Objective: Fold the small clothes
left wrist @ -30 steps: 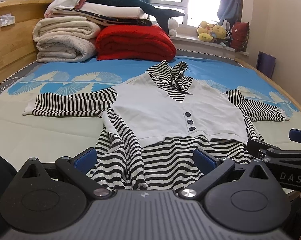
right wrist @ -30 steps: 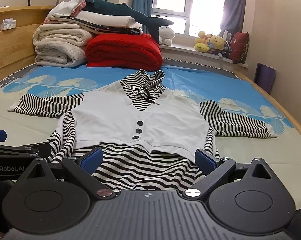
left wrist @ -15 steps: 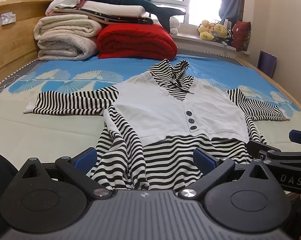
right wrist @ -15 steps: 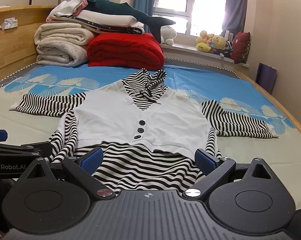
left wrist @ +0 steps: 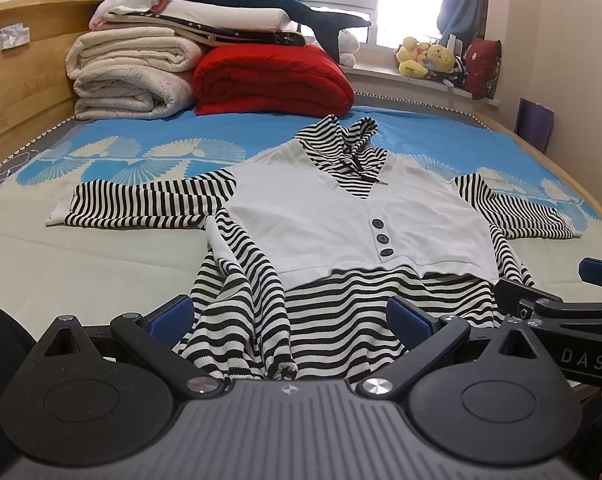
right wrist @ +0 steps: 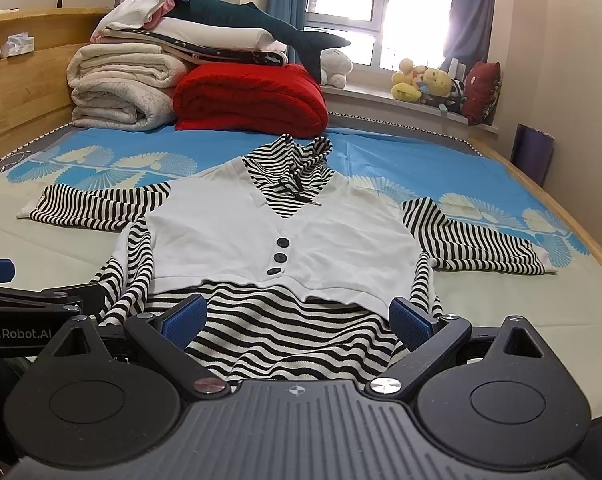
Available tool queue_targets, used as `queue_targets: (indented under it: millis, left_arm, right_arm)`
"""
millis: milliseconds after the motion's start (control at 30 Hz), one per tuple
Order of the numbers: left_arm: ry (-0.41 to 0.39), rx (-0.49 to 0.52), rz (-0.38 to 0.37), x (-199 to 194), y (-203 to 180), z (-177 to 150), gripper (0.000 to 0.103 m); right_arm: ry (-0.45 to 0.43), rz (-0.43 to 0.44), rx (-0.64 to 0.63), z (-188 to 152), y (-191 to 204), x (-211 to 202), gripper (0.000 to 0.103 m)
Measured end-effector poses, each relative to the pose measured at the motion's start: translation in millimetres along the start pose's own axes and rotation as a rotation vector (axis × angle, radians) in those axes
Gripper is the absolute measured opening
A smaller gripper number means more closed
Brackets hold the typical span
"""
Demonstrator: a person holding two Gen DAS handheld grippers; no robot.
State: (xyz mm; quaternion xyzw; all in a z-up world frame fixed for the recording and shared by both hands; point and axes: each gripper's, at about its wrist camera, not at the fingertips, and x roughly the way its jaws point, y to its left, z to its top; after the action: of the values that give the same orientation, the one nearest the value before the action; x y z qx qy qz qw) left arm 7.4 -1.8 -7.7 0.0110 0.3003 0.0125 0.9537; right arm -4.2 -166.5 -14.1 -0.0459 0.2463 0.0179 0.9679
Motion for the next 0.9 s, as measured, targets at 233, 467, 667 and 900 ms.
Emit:
queue_targets:
  millis: [233, 467, 667, 900]
  left_arm:
    - [-0.001, -0.010, 0.005, 0.2, 2.6, 2.4, 0.102]
    - [0.001, -0.013, 0.001, -2.6, 3.7, 3.5, 0.102]
    - [-0.013, -0.004, -0.011, -3.3, 1.0, 0.6, 0.102]
    - [-0.026, 0.031, -0.008, -4.8, -5.4, 2.5, 0.102]
  right_arm:
    - [0.008, 0.002, -0.005, -1.1, 2.3, 1.2, 0.097]
    - [0.009, -0.006, -0.017, -2.2, 4.0, -0.1, 0.097]
    - [0.016, -0.021, -0.030, -5.6, 5.0, 0.4, 0.097]
    - [0.010, -0.057, -0.033, -4.1, 1.9, 3.9, 0.097]
